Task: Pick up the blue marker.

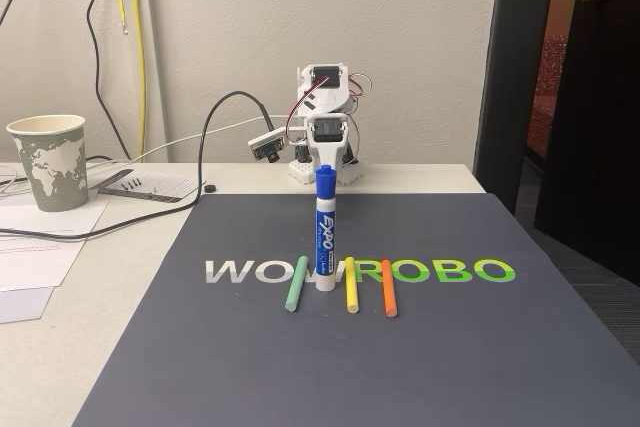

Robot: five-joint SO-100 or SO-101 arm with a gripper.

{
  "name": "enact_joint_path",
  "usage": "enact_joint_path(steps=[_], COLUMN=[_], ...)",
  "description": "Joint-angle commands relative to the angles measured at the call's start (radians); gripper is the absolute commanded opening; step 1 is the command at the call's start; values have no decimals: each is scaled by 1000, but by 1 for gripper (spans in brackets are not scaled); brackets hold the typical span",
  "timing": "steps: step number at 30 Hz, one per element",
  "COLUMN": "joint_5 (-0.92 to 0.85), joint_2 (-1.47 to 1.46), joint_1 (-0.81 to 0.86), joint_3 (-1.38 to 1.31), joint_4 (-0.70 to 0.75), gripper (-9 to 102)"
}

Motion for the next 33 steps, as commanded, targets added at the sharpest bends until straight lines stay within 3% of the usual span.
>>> enact_joint_path(steps=[1, 24, 33], joint_5=[6, 11, 20], joint_2=[57, 57, 43], joint_1=[3, 5, 21], joint_3=[0, 0, 0], joint_4=[-12, -18, -126], gripper=[0, 0, 0])
